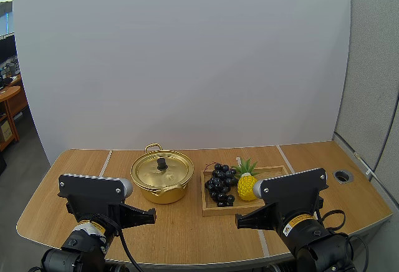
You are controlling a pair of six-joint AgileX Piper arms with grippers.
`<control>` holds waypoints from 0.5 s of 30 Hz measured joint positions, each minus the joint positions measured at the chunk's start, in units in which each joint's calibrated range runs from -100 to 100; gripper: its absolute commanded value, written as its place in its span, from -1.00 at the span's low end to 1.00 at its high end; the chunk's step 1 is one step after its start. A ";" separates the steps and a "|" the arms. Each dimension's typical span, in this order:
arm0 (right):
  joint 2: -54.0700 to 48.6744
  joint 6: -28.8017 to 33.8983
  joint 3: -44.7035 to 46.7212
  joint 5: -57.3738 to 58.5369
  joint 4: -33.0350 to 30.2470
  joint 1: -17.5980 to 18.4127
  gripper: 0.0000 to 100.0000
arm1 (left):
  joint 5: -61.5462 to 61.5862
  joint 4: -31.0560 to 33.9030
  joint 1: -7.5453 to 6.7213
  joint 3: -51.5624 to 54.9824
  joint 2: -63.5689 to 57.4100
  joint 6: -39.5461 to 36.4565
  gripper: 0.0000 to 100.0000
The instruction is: Open the pot, put the pineapple inside, and close it
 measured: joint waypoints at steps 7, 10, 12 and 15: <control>0.00 0.00 0.00 0.00 0.00 0.00 -1.00 | 0.00 0.00 0.00 0.00 0.00 0.00 -1.00; 0.00 0.00 0.00 -0.17 0.13 0.00 -1.00 | 4.44 0.00 0.00 -2.38 0.00 0.00 -1.00; 0.00 0.00 0.00 -1.33 0.24 0.00 -1.00 | 7.11 0.00 0.00 -8.69 0.00 0.00 -1.00; 0.00 0.00 0.00 -1.16 0.24 0.00 -1.00 | 7.98 0.00 0.00 -10.65 0.00 0.00 -1.00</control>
